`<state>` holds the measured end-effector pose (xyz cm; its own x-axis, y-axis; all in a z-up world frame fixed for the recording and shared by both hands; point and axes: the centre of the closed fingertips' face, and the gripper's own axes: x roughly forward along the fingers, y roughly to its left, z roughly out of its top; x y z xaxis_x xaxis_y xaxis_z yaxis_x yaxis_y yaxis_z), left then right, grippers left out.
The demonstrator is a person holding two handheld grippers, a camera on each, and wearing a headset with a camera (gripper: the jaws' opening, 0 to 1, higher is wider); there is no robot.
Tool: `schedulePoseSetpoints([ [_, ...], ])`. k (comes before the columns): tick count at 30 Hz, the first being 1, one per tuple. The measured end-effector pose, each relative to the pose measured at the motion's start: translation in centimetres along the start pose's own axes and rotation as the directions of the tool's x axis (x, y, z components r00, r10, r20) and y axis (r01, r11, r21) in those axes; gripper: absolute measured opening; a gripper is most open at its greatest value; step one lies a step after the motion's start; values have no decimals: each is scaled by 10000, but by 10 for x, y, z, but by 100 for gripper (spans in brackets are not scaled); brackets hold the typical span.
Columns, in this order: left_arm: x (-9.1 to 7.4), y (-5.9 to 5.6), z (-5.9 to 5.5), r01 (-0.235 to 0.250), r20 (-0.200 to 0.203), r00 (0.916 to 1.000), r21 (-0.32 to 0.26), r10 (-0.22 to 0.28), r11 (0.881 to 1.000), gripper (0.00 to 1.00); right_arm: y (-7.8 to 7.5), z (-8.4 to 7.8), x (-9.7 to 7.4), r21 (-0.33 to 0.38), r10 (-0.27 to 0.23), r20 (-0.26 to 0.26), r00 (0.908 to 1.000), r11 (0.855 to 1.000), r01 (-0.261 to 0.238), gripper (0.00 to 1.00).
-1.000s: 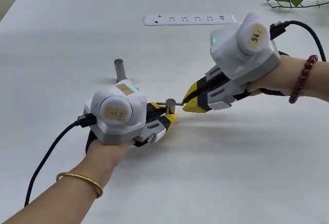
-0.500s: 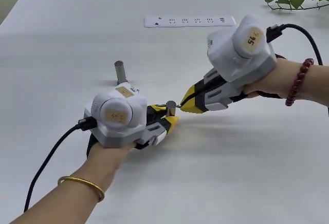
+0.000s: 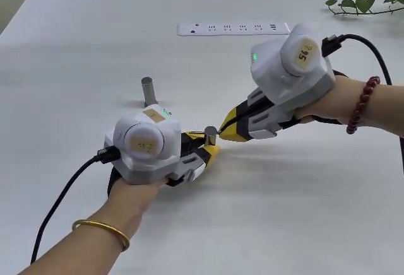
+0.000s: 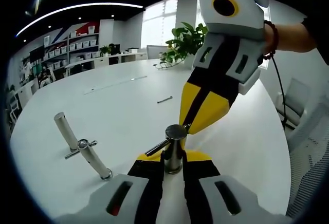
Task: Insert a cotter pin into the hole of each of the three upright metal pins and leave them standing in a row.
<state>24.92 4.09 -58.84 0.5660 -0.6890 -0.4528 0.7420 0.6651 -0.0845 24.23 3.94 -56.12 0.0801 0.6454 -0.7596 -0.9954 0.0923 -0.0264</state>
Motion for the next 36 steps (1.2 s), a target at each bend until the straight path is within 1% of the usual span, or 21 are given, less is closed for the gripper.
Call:
schedulePoseSetpoints([
  [4,0,0,0,10,-21,10000,-48,-10,10000,11,-1,-1,0,-10,0,2,10000,10000,0,0],
  [10,-1,0,-4,103,-242,9997,-132,-106,9999,11,1,0,1,-30,-22,38,10000,10000,22,0],
  [12,-3,1,-7,84,-310,9995,-171,-89,9998,12,1,0,2,-6,-16,26,10000,10000,16,4],
  [13,-4,2,-7,44,-333,9994,-65,-47,10000,12,1,1,2,10,-5,29,10000,10000,5,6],
  [15,-6,3,-9,-4,-411,9992,50,6,10000,14,2,3,3,-9,-4,121,9999,10000,4,7],
  [17,-8,3,-10,-27,-460,9989,-1,27,10000,15,3,6,4,108,36,231,9997,9999,-39,9],
  [20,-14,3,-9,-33,-401,9992,-93,29,10000,18,3,10,4,230,-88,409,9991,9997,78,11],
  [22,-17,4,-7,-37,-330,9995,-165,32,9999,21,3,13,4,297,-118,462,9989,9995,104,13],
  [24,-19,5,-7,-131,-316,9994,-141,127,9998,25,4,15,5,320,-155,493,9987,9994,139,13],
  [26,-22,5,-7,-127,-308,9994,-141,123,9998,27,4,16,6,367,-143,510,9986,9993,124,13],
  [29,-26,3,-6,-44,-267,9996,-153,40,9999,29,5,18,9,429,-161,482,9987,9990,140,13],
  [31,-29,2,-5,10,-244,9997,-95,-12,10000,33,7,18,11,446,-140,437,9989,9989,121,13],
  [36,-37,4,-3,23,-166,9999,-127,-25,9999,37,9,19,15,471,-84,322,9994,9989,68,14],
])
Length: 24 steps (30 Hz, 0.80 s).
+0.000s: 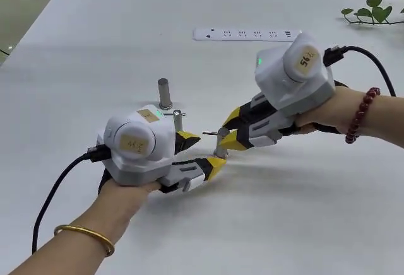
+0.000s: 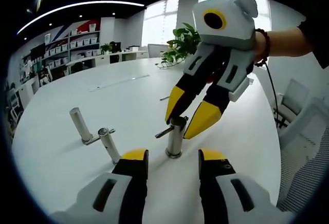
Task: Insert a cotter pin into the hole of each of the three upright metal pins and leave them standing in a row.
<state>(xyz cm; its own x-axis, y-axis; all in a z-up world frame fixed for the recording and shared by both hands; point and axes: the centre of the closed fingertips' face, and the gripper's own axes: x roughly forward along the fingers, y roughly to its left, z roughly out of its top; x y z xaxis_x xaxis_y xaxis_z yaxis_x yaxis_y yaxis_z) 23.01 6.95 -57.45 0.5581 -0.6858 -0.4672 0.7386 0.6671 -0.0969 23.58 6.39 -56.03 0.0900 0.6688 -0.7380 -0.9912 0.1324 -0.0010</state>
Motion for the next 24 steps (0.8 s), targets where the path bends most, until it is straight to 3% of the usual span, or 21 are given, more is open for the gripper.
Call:
schedulePoseSetpoints([
  [18,-29,2,15,-87,524,9986,-528,115,9986,49,-3,-3,9,218,76,-1,10000,9997,-75,9],
  [24,-38,-1,18,-129,659,9977,-417,156,9990,56,-2,-4,9,278,66,-24,10000,9996,-66,9],
])
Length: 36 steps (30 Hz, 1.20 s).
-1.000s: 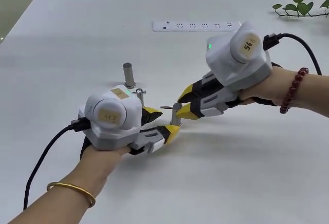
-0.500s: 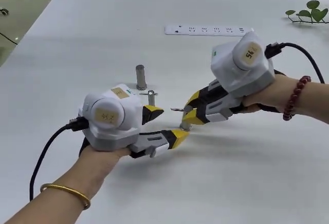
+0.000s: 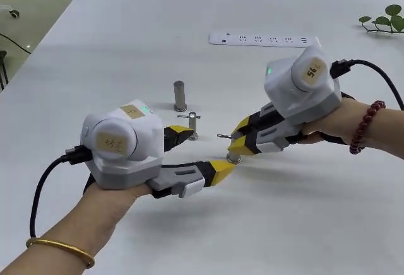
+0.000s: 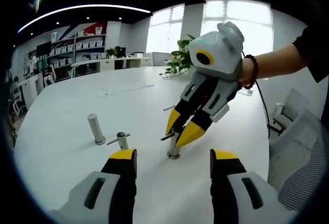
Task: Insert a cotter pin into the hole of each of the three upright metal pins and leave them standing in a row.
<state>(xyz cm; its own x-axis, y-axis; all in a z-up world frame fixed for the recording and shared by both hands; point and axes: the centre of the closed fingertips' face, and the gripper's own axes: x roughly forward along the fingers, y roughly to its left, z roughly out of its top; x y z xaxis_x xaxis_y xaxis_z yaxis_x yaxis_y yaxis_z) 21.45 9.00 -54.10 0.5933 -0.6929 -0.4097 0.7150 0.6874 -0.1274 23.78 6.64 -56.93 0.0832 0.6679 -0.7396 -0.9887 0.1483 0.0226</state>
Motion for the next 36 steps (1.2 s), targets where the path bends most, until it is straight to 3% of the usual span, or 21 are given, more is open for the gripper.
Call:
schedulePoseSetpoints([
  [11,-14,-5,4,115,84,9999,267,-117,9996,65,3,1,1,-231,303,-146,9994,9993,-306,8],
  [24,-18,3,0,-211,215,9996,152,208,9997,80,-7,3,-1,-604,405,-287,9988,9973,-422,8],
  [36,-17,10,1,-342,302,9990,351,332,9988,84,-21,4,-3,-726,295,-416,9987,9968,-325,8],
])
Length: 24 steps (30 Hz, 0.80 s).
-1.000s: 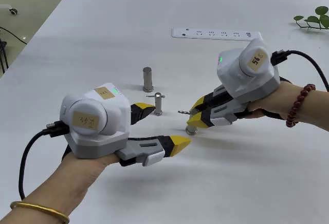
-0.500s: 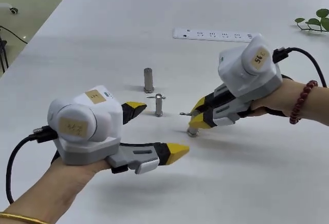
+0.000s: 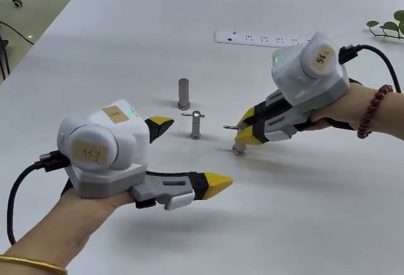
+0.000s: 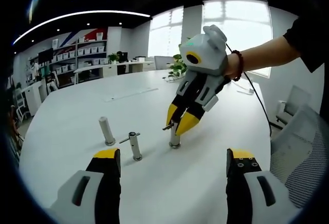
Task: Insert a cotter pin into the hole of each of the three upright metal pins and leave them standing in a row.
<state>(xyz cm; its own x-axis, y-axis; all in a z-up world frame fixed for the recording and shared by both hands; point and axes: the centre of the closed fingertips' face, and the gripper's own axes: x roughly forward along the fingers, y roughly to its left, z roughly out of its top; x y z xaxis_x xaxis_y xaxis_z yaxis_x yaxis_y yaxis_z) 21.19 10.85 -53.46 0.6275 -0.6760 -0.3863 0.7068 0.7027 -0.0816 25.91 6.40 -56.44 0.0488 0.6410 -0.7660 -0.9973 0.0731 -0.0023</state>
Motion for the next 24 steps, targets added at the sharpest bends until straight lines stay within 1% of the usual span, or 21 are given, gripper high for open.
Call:
schedulePoseSetpoints([
  [3,0,2,0,-27,13,10000,54,27,10000,84,-5,1,-1,44,-23,32,10000,10000,23,8],
  [10,1,5,-2,-72,-90,9999,51,72,10000,84,-11,1,1,10,44,66,10000,10000,-44,8],
  [20,-2,11,1,-225,55,9997,-147,226,9996,84,-16,1,5,-99,164,-37,9999,9998,-164,8],
  [24,-3,11,1,-252,14,9997,-107,252,9996,84,-18,-1,5,-86,154,-69,9999,9998,-155,8],
])
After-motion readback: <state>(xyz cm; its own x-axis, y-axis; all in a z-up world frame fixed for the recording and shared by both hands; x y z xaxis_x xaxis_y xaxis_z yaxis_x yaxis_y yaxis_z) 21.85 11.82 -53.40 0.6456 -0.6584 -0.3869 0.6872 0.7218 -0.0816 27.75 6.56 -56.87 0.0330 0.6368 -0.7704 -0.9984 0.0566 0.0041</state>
